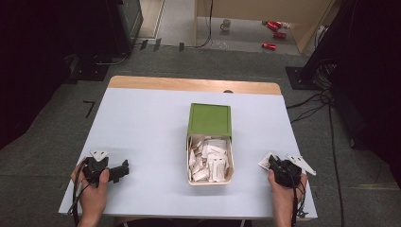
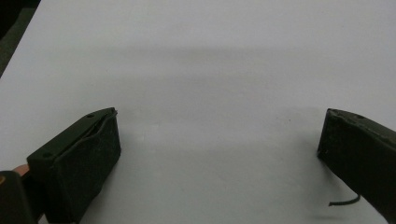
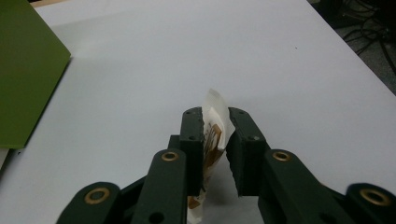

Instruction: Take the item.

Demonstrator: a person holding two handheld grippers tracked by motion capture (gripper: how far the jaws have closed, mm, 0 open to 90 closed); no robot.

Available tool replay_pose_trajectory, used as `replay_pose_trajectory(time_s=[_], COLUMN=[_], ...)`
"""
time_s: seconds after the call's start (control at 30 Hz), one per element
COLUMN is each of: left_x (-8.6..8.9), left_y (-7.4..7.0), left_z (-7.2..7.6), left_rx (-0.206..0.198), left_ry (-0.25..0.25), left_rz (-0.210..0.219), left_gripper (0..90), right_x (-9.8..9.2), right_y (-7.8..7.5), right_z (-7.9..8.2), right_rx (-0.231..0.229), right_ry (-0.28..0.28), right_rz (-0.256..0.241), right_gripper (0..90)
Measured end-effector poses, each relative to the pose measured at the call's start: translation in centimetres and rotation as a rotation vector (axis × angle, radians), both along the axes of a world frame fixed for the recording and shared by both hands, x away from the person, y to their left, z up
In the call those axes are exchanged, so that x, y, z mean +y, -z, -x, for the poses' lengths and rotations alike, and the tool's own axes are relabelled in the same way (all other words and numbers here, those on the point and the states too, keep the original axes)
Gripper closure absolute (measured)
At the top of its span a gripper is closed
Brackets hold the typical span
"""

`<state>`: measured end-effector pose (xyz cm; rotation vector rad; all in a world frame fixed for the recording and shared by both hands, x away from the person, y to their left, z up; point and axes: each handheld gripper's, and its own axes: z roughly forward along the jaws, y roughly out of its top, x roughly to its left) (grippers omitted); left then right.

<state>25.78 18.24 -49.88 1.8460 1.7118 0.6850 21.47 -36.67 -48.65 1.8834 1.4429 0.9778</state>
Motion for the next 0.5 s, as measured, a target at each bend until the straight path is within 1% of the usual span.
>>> replay_pose_trajectory(time_s=[0.27, 0.33, 0.4, 0.5], left_x=[0.00, 0.00, 0.00, 0.00], left_y=[0.00, 0.00, 0.00, 0.00], left_z=[0.00, 0.00, 0.00, 0.00], left_rx=[0.000, 0.000, 0.000, 0.000], left_ry=[0.000, 0.000, 0.000, 0.000], left_rz=[0.000, 0.000, 0.000, 0.000], left_gripper=[0.0, 0.0, 0.0, 0.0], right_x=[-0.61, -0.80, -0.90, -1.10], right_y=[0.18, 0.20, 0.16, 0.08], right_z=[-0.08, -0.10, -0.08, -0.07], right_rx=[0.014, 0.012, 0.017, 0.010], right_ry=[0.015, 0.020, 0.027, 0.028], right_rz=[-0.006, -0.004, -0.006, -0.004], right_gripper=[69.1, 65.5, 63.5, 60.3])
